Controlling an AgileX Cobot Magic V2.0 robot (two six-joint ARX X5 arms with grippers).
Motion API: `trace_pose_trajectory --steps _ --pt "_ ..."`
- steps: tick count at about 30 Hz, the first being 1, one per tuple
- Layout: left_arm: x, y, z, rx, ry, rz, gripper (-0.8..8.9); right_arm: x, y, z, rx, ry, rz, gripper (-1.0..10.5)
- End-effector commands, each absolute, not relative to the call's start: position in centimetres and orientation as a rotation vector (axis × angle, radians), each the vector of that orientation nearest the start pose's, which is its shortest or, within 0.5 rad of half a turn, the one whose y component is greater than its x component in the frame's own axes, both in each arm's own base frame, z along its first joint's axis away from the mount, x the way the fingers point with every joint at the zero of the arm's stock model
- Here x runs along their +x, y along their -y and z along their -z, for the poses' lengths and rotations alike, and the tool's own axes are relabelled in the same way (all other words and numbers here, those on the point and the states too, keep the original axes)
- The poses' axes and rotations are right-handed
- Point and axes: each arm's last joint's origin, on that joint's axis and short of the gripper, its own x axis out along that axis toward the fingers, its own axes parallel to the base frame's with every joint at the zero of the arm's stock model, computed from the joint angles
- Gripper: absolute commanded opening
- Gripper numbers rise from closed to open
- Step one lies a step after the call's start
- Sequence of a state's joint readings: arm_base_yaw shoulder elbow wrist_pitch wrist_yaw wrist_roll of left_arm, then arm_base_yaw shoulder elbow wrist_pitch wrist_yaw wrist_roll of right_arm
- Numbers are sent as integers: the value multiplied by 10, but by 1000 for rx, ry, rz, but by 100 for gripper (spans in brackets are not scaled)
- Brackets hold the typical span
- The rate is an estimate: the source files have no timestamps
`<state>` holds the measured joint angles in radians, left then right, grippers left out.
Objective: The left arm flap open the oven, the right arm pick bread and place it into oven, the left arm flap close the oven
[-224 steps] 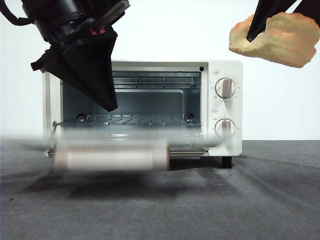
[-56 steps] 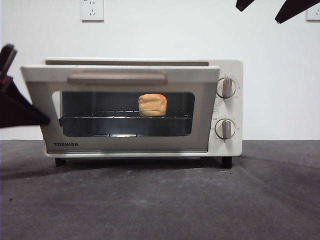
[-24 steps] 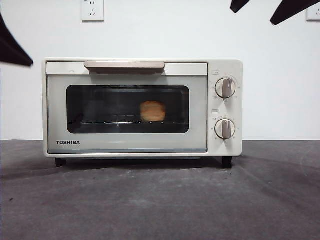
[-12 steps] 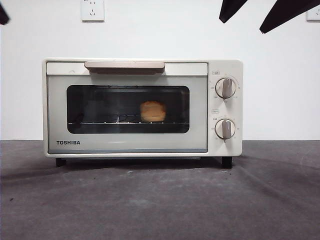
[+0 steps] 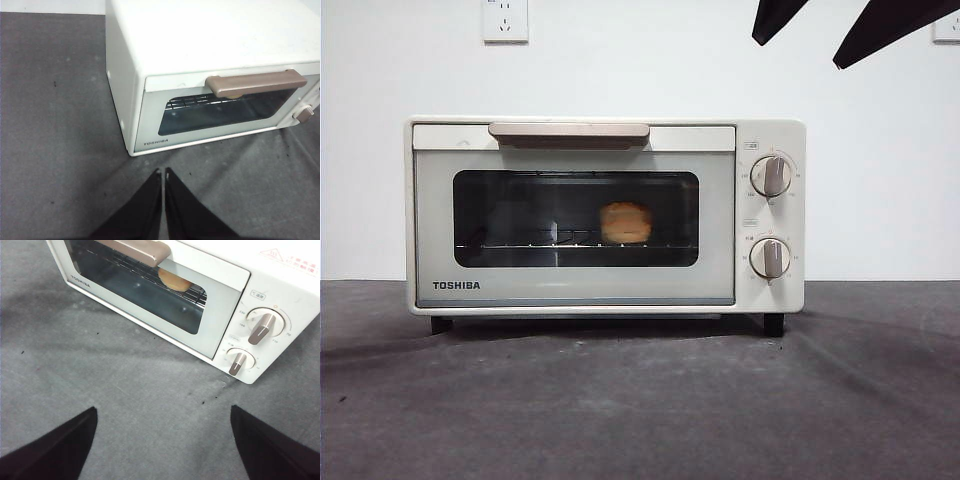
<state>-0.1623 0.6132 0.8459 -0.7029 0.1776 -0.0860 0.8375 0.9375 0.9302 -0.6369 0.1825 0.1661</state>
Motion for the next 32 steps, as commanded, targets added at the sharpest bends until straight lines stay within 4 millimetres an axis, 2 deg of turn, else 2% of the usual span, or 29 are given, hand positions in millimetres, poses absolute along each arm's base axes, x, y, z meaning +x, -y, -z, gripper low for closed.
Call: trace_pose_trajectory --steps 1,6,8,13,32 --pt "112 24 -332 -63 -473 318 16 129 -138 -318 -144 -616 -587 423" --pt "111 24 -331 -64 -477 318 16 129 -138 -318 -131 -621 -584 422" --pt "111 24 -331 -64 -478 317 16 129 -138 -318 -131 -621 -583 389" --pt "112 24 -331 -64 -478 317 17 129 -138 -318 -131 -622 -582 1" --pt "111 24 -331 -64 -478 317 19 129 -138 -318 -126 -620 -577 6"
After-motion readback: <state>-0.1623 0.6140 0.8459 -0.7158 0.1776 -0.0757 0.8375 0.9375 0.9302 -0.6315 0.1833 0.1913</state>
